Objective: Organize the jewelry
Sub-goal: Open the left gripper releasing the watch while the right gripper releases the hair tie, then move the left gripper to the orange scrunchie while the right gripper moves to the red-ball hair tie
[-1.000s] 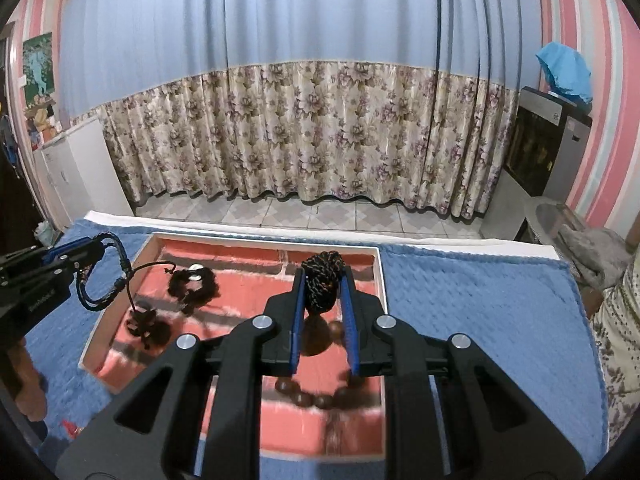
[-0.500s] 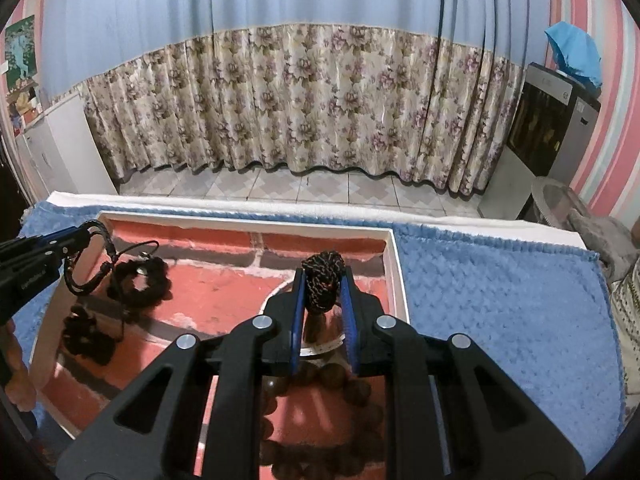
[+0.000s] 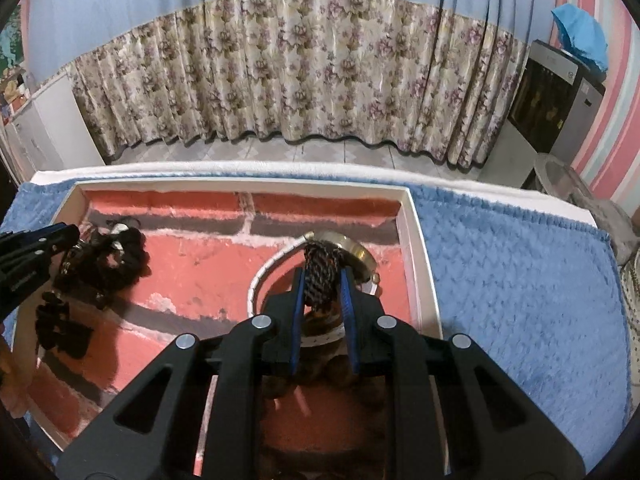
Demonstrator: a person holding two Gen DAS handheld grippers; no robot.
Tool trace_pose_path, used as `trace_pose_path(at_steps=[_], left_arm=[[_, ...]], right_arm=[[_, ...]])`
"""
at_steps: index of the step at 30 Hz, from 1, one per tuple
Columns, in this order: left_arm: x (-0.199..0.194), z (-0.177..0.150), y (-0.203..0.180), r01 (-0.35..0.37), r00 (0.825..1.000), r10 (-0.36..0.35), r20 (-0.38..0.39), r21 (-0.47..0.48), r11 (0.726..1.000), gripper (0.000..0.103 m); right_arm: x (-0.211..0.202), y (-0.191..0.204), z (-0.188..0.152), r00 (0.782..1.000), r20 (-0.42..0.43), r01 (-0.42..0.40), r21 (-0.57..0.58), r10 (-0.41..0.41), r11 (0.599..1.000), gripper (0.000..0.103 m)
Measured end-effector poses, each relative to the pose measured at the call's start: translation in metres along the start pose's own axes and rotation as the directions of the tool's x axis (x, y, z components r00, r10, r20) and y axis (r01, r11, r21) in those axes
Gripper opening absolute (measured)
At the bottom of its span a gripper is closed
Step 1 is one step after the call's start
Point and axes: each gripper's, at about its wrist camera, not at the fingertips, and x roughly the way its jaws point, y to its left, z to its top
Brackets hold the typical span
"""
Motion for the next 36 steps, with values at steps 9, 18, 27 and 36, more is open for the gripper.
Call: trace_pose_path(at_steps=[9, 18, 27, 36], left_arm=[[0.004, 0.004, 0.001, -0.014, 0.999, 0.014, -0.032, 0.006, 1.000, 0.053], [-0.036, 0.002, 0.007, -0.020, 0.999, 0.019, 0.027, 0.003, 1.000, 0.070], [-0.118, -0.009, 0.035, 0.045, 0.995, -0.042, 0.093, -0.028, 0.999, 0.083], [-0.209, -0.048, 0.053, 0.008, 0.975, -0.008, 0.220, 0.005, 1.000, 0.095]], right_arm=[[0.006, -0.002, 0.000, 0.998, -0.055, -0.010, 0.010, 0.011, 1.000, 0.031], [-0.026, -0.006, -0.002, 0.999, -0.030, -0.040, 0.021, 0.041, 0.999, 0.083], [-0.108, -0.024, 0.001, 0.996, 0.084, -0.029, 0.016, 0.028, 0.999, 0.098], [-0.185, -0.026, -0.022, 0.987, 0.154, -0.029, -0.036, 0.034, 0.999, 0.099]])
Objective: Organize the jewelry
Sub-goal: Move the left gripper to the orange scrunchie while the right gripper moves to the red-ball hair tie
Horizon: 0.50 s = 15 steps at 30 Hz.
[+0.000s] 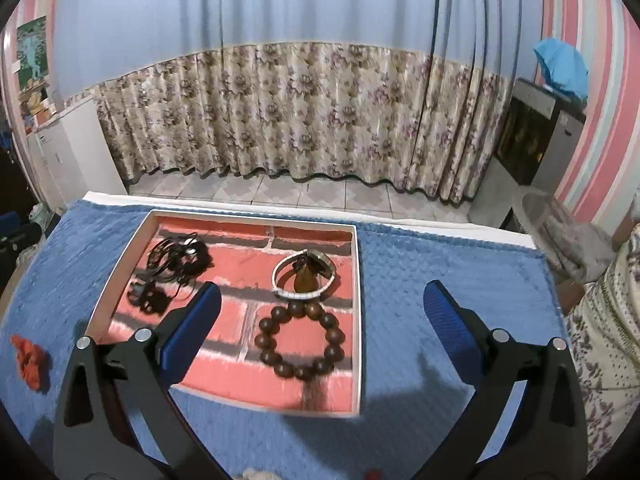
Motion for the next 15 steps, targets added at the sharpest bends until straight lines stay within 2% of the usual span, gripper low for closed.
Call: trace_pose_path(at_steps=[5, 9, 15], left_arm=[[-0.032, -0.020, 0.002, 0.013, 1.000, -0.013, 0.028, 0.013, 1.000, 0.097], [-0.046, -0.041, 0.008, 0.010, 1.000, -0.010, 0.024, 0.009, 1.000, 0.097], [-0.056, -0.078, 0.019, -0.041, 0.999, 0.041, 0.029, 0.001, 0.999, 0.097]], right_arm=[[-0.033, -0.001, -0.022, 1.000, 0.003, -0.020, 0.025, 0.020, 0.999, 0.099], [-0.055, 0.005, -0.041, 0.999, 0.028, 0.015, 0.006, -0.016, 1.000, 0.099], [-0.070, 0.006, -0.077, 0.998, 0.055, 0.022, 0.011, -0.023, 1.000, 0.099]])
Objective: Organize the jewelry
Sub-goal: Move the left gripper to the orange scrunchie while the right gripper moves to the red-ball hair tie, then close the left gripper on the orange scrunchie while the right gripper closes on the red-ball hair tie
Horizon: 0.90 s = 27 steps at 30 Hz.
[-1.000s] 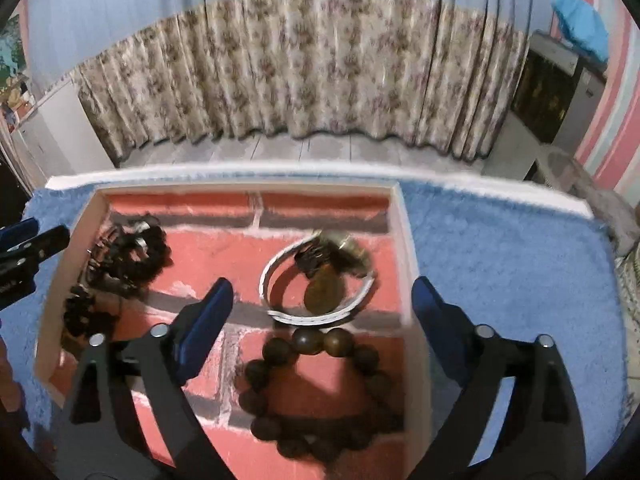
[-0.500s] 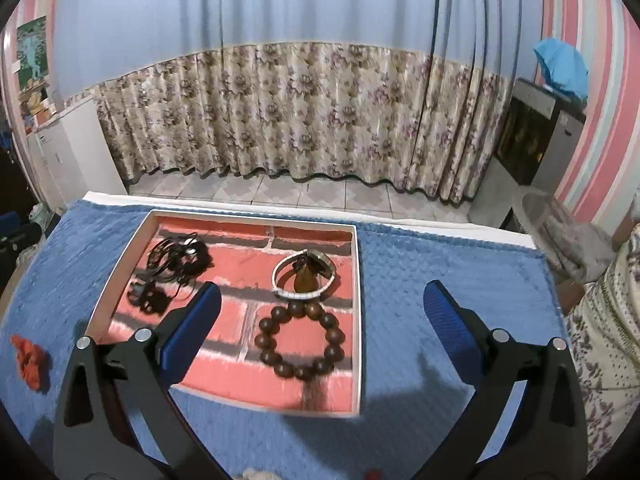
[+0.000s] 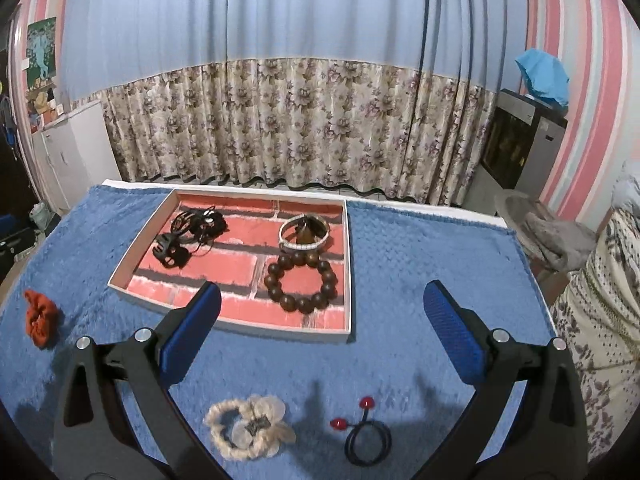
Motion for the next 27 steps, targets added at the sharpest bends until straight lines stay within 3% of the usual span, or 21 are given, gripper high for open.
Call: trace_pose_path(at_steps=[6, 20, 27], left_arm=[[0.000, -0.035, 0.024, -0.005, 1.000, 0.004, -0.011, -0.049, 0.999, 0.097], [0.013, -0.097, 0.056, -0.081, 0.996, 0.080, -0.027, -0.033, 0.996, 0.097], [0.036, -0.111, 0.069, -0.086, 0.993, 0.080, -0.086, -0.064, 0.994, 0.096]], right_arm=[[-0.003, -0.005, -0.031, 1.000, 0.005, 0.015, 0.019, -0.015, 1.000, 0.099], [0.015, -0.027, -0.089, 0.994, -0.038, 0.101, 0.029, -0.100, 0.994, 0.098], [0.043, -0.046, -0.118, 0.979, -0.145, 0.150, 0.038, -0.143, 0.988, 0.079]])
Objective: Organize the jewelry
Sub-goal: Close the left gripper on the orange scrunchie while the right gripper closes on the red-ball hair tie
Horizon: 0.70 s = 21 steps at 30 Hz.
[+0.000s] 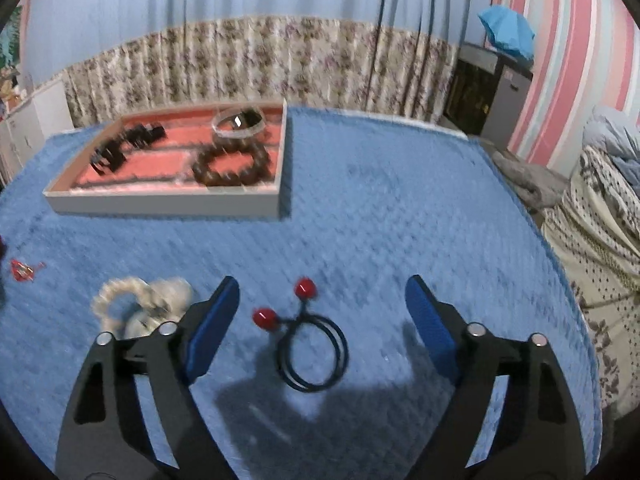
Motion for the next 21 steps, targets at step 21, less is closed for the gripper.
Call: trace_pose_path(at_steps=[21], left_arm=[[0.030, -0.012, 0.013, 0.021, 0.995, -0.026, -0.094, -0.051, 0.998, 0.068]], right_arm=[[0.034, -0.002, 0.008, 0.999, -0.039, -0.027, 0.019, 0.027, 0.999, 0.056]])
